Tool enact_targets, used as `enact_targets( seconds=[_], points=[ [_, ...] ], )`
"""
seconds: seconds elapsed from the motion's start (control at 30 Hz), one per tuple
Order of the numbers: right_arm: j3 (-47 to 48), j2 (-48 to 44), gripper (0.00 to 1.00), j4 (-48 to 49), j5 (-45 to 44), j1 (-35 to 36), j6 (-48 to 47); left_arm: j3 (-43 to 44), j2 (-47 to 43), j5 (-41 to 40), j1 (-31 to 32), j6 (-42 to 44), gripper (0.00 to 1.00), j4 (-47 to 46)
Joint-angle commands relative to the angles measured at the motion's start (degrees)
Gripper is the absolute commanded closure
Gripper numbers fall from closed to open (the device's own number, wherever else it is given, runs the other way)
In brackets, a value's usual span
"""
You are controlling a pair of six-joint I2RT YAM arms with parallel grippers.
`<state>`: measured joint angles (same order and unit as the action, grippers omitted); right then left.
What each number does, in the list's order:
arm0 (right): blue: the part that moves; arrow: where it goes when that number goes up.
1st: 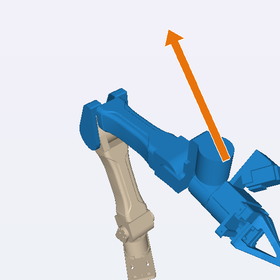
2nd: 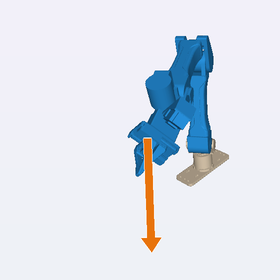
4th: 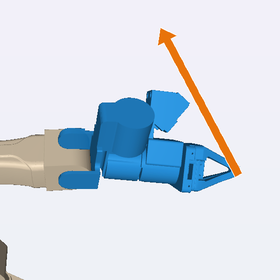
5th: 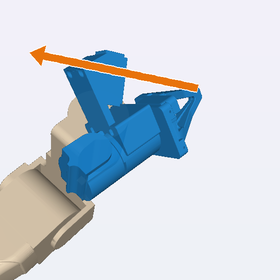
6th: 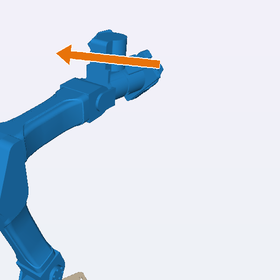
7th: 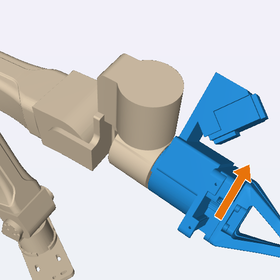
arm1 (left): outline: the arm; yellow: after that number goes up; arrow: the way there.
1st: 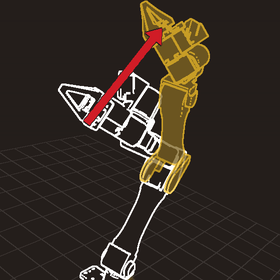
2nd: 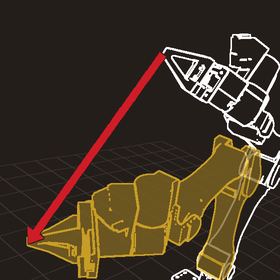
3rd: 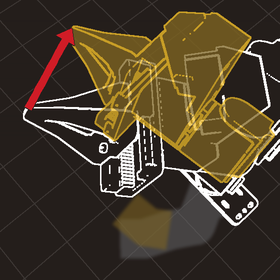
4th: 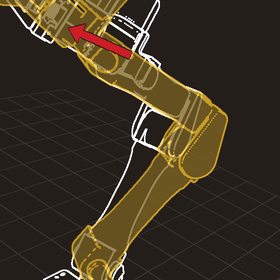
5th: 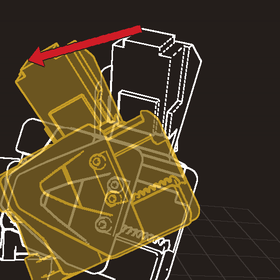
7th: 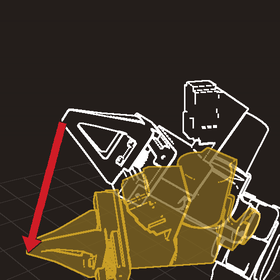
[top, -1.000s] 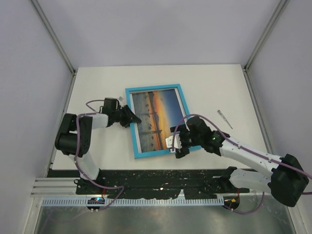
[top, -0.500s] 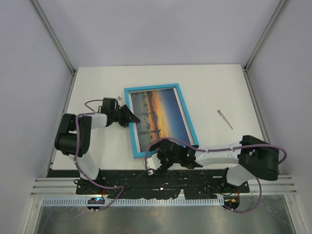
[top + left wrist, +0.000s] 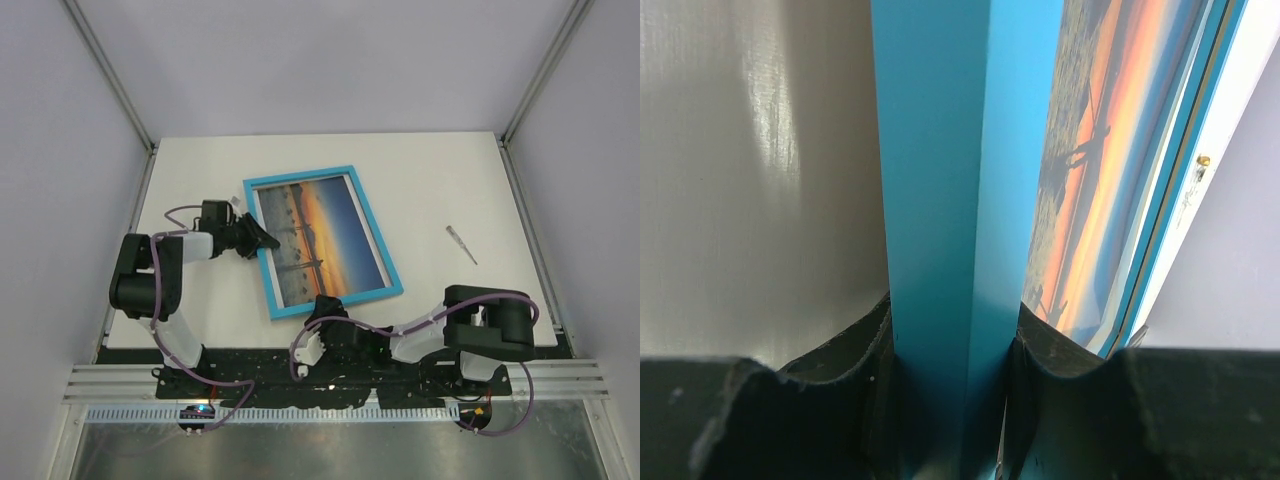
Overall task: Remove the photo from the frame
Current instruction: Turn over the photo frame at the center of the board.
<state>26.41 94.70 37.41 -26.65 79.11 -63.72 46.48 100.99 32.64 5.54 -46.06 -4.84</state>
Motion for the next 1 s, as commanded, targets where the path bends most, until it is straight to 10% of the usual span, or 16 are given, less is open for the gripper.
enact_targets(
  seconds=[0.0, 0.3, 0.6, 0.97],
  points=[
    [-1.1, 1.5, 0.37, 4.9, -5.4, 0.5, -1.8, -0.3, -2.0, -1.6, -1.3, -1.8, 1.00, 1.8],
    [-5.4, 11.0, 0.49, 24.4, -11.5, 2.2, -10.7, -1.0, -3.1, -1.1, -2.1, -2.4, 1.00, 1.2],
    [-5.4, 10.7, 0.85, 26.7, -12.3, 0.9, -10.8, -2.0, -4.7, -1.1, -2.7, -2.5, 0.99, 0.8],
    [-9.9, 3.2, 0.92, 27.4, -9.3, -0.2, -12.2, -1.2, -4.7, 0.7, -5.3, -0.1, 0.58, 3.2]
  ],
)
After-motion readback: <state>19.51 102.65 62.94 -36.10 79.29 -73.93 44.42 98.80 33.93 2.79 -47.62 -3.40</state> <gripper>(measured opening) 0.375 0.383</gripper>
